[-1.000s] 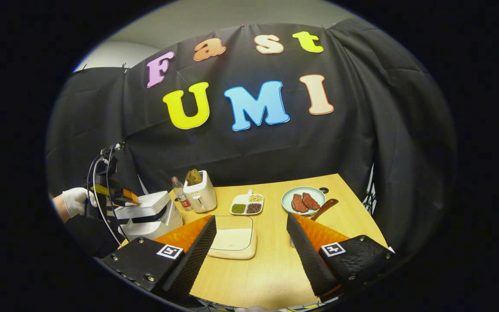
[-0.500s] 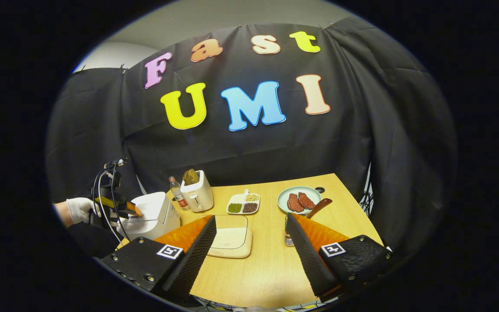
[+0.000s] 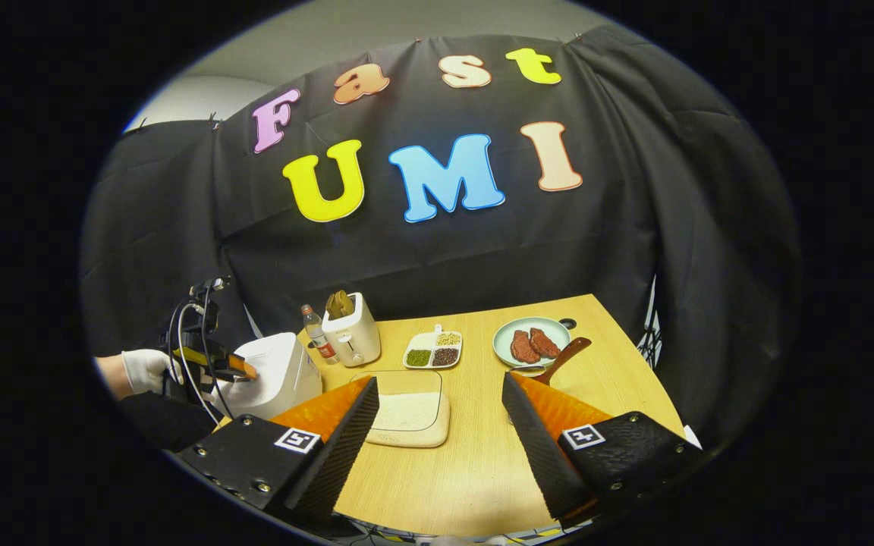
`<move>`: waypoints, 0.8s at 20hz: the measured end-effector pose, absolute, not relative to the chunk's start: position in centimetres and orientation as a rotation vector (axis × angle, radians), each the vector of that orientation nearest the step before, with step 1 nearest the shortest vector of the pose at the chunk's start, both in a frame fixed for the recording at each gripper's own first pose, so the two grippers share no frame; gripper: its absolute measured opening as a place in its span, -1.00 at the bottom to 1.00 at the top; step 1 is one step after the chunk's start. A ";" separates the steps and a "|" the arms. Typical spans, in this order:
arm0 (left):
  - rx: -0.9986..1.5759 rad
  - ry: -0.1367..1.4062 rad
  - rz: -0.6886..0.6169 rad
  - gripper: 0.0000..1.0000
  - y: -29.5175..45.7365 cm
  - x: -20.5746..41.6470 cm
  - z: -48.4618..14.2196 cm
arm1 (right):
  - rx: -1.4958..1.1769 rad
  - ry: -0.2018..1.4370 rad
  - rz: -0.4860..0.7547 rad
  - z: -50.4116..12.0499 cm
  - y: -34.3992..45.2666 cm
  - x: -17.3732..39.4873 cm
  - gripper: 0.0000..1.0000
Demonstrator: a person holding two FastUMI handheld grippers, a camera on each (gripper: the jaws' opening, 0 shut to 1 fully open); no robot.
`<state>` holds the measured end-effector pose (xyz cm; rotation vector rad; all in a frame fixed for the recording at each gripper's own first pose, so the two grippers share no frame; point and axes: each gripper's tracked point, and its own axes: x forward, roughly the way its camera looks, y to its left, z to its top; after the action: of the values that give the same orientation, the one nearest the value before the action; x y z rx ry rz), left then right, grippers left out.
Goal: Close the left gripper, press the button to open the rice cooker; take a wooden spoon from the chopstick holder with the right hand, scoop a spoonful of rice and pour it into the rice cooker, then put the wooden spoon back into the chopstick holder.
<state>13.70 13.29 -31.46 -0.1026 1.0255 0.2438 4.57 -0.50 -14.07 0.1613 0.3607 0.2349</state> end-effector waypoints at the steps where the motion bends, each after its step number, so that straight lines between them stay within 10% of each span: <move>1: -0.119 1.013 0.256 0.95 13.4 13.7 -31.5 | 0.153 0.355 0.232 -13.9 -0.7 4.6 1.00; 16: 0.062 0.150 0.068 1.00 1.1 7.7 -0.1 | 0.086 0.121 0.154 -4.7 -1.4 5.2 0.99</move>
<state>7.73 1.14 -0.08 0.0624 0.1502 0.0677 5.20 -1.38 -4.70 0.0856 0.1212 0.1543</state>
